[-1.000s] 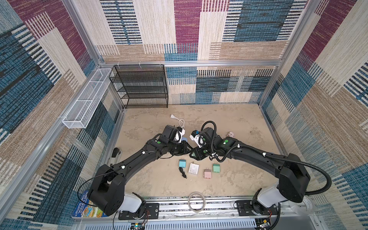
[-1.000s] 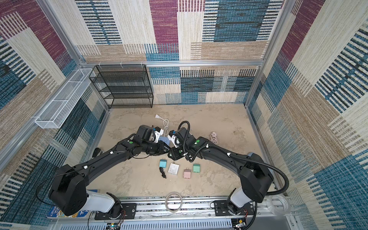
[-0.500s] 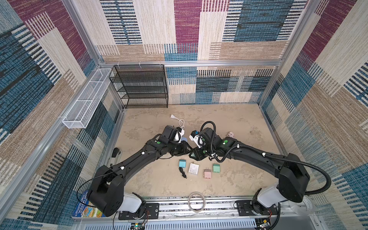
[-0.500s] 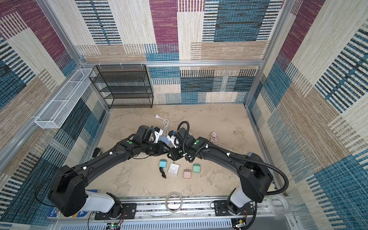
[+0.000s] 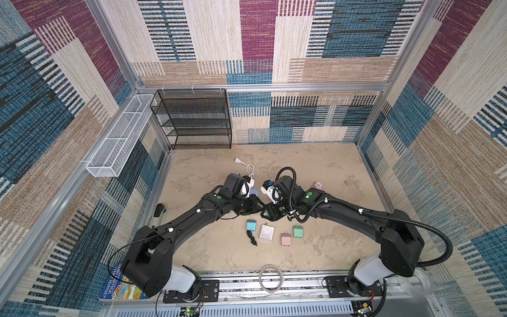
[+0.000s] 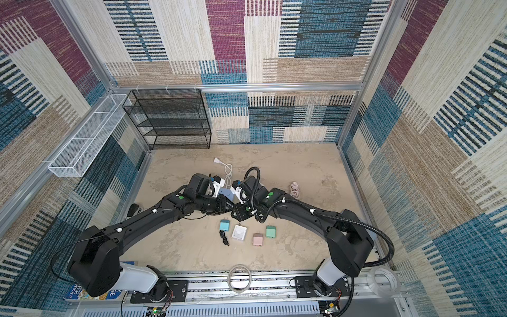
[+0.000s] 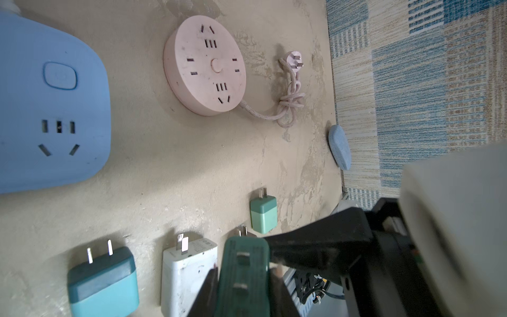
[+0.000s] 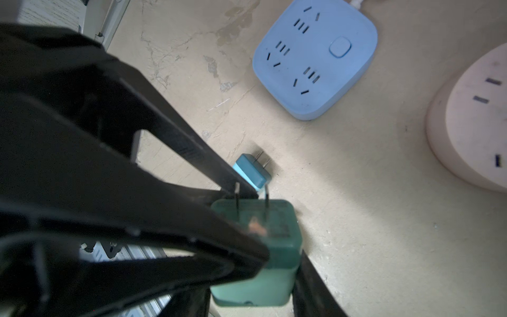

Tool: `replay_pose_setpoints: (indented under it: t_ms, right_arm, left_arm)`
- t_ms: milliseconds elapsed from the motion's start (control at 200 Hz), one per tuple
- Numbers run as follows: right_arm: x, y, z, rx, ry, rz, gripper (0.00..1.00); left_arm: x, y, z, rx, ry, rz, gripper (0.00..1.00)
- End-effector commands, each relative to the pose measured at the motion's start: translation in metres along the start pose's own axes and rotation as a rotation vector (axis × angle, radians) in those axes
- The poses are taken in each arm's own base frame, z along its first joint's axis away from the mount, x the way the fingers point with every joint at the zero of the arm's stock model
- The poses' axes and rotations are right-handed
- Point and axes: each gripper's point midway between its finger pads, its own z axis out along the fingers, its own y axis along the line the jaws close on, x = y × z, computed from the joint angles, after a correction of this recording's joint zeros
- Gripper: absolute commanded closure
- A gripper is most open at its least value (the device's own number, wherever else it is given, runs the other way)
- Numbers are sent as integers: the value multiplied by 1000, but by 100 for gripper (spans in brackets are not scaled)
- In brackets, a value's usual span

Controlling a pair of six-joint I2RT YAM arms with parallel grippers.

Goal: Insert plugs into power strip
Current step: Pick up the plug from the center of the table.

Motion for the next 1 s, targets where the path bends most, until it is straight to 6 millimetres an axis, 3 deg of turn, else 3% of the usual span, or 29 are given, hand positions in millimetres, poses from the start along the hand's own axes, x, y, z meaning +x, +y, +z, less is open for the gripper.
replay_pose_setpoints:
  t_ms: [0,105,255,341,551,992]
  right_arm:
    - [-57,17,-8,-44,-219,-52,71]
    - [-57,15,-5,-37,-217,-51,58]
    - [-58,11,-2,-22,-216,-43,31]
    - [-58,10,-3,-14,-220,-40,23]
    - [-58,10,-23,6,-257,-41,20]
    - [-93,18,-136,-70,-638,-98,30]
  left_arm:
    - [18,-3,5,41,88,-48,100]
    - [17,-4,6,47,84,-52,100]
    - [16,-3,7,49,73,-63,100]
    - [14,-3,6,53,60,-72,100]
    - [-1,-11,3,86,16,-107,100]
    - [-42,-46,-16,424,-84,-454,100]
